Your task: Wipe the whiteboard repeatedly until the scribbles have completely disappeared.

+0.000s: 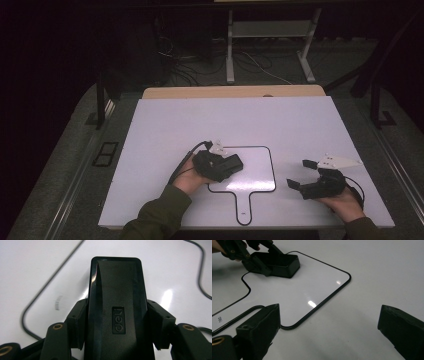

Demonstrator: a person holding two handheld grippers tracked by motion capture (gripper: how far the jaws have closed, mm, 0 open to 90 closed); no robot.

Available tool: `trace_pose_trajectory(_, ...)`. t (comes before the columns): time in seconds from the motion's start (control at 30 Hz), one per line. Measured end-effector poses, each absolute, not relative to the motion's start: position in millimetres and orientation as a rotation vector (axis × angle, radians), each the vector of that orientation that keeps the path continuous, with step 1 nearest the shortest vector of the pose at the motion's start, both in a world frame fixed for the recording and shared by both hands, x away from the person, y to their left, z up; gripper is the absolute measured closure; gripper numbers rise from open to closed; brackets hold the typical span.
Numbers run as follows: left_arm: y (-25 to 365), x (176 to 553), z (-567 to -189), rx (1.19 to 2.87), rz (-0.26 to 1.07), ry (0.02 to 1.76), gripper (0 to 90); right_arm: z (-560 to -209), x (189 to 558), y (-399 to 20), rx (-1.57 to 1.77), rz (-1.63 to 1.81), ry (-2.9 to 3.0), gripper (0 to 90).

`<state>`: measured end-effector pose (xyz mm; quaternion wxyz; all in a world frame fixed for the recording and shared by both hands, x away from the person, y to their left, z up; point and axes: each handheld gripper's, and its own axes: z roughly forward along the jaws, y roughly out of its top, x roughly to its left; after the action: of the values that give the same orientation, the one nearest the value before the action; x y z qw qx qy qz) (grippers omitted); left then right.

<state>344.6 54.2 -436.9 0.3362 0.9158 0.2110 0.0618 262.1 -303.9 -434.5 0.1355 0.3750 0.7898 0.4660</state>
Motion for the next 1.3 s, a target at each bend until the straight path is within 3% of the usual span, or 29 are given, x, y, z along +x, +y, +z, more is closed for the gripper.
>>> trace_pose_trajectory(0.97,74,410,-437,2.342,0.282,0.768,39.5,-434,262,-305,1.082,1.353,2.292,3.4)
trace_pose_trajectory(1.3,60,397,-434,2.402,0.258,0.670,39.5,-434,262,-305,1.082,1.353,2.292,3.4)
